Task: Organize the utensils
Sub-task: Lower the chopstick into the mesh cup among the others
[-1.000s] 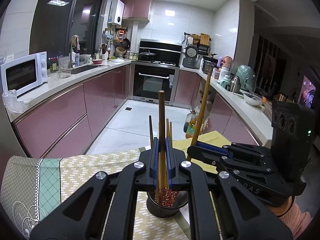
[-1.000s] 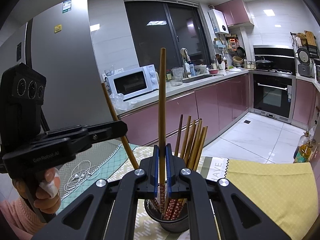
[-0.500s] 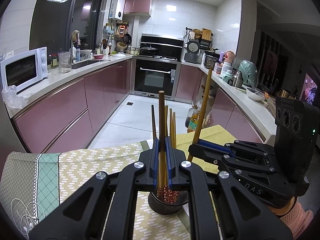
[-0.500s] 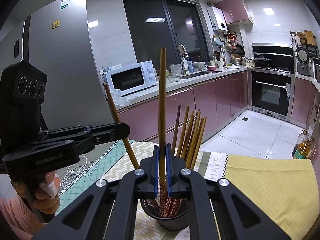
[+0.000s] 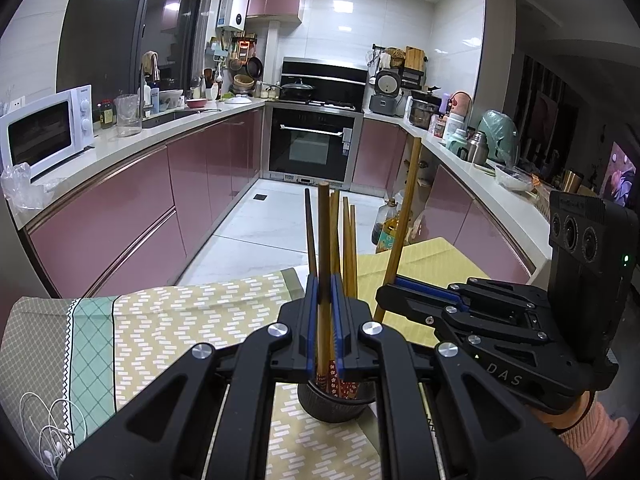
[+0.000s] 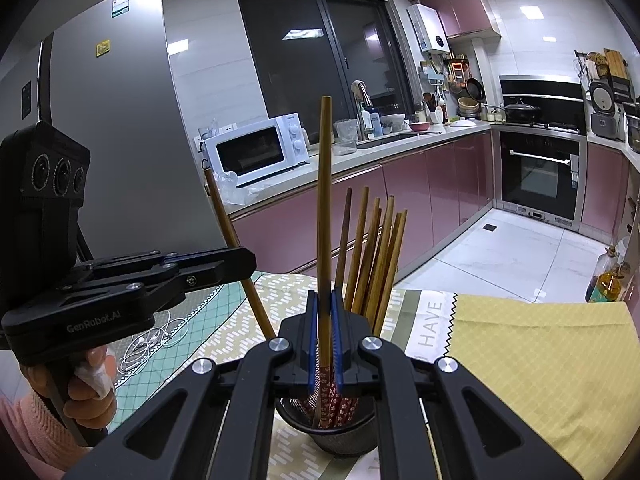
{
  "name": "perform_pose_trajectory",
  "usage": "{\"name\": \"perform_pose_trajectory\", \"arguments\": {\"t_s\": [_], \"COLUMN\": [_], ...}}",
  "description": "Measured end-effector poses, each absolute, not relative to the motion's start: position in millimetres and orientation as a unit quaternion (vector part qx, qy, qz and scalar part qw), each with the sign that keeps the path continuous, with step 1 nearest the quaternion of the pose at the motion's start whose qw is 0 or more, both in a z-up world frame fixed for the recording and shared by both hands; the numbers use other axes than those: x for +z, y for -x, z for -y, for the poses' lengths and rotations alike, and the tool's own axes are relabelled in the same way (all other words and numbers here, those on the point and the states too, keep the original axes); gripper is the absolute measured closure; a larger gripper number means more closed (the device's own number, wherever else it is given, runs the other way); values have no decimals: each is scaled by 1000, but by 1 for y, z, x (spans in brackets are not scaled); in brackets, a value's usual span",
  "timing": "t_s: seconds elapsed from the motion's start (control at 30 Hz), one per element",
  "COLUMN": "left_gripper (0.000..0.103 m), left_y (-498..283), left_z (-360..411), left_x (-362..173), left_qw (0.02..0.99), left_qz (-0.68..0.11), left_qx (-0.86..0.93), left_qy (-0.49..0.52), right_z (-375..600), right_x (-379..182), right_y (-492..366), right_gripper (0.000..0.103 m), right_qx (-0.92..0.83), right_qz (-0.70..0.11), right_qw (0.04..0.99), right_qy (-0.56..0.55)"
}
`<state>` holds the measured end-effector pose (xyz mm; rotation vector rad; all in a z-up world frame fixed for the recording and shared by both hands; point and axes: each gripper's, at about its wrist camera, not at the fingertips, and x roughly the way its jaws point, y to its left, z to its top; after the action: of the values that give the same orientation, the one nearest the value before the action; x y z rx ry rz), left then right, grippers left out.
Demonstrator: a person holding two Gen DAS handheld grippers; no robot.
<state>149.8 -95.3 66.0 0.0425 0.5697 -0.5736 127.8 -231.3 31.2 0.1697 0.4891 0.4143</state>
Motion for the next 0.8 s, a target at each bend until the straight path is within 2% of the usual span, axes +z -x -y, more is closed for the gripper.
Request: {"name": "perform_pose_trajectory", "arguments": {"t_s": [0.8], "left_gripper": [96], "left_y": [-157], "left_z": [101], "left_x": [52], "left_qw": [913], "left_qz": [-295], "left_qx": [-279], "left_qy": [-26], "right_z": [231], "right_x": [16], "right_y": [-139], "right_gripper": [97], "right_qx": [204], "right_qz": [-258], "right_qw": [940], "right_qy": [-91]}}
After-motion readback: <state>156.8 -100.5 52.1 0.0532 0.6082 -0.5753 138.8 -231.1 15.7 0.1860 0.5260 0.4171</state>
